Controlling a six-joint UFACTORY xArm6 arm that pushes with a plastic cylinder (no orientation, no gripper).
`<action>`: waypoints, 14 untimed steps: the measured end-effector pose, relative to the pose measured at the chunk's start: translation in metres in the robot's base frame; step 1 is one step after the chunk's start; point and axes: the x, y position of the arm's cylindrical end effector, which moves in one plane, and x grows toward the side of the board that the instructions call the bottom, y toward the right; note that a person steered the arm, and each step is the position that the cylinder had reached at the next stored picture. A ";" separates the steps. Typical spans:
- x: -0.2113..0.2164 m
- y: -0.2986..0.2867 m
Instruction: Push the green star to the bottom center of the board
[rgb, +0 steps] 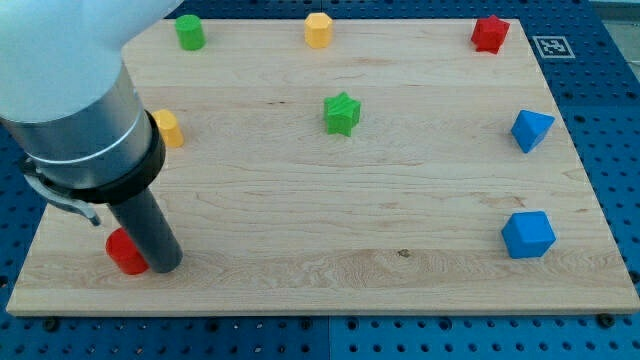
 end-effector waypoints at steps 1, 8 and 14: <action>0.000 -0.009; 0.000 0.106; -0.228 0.105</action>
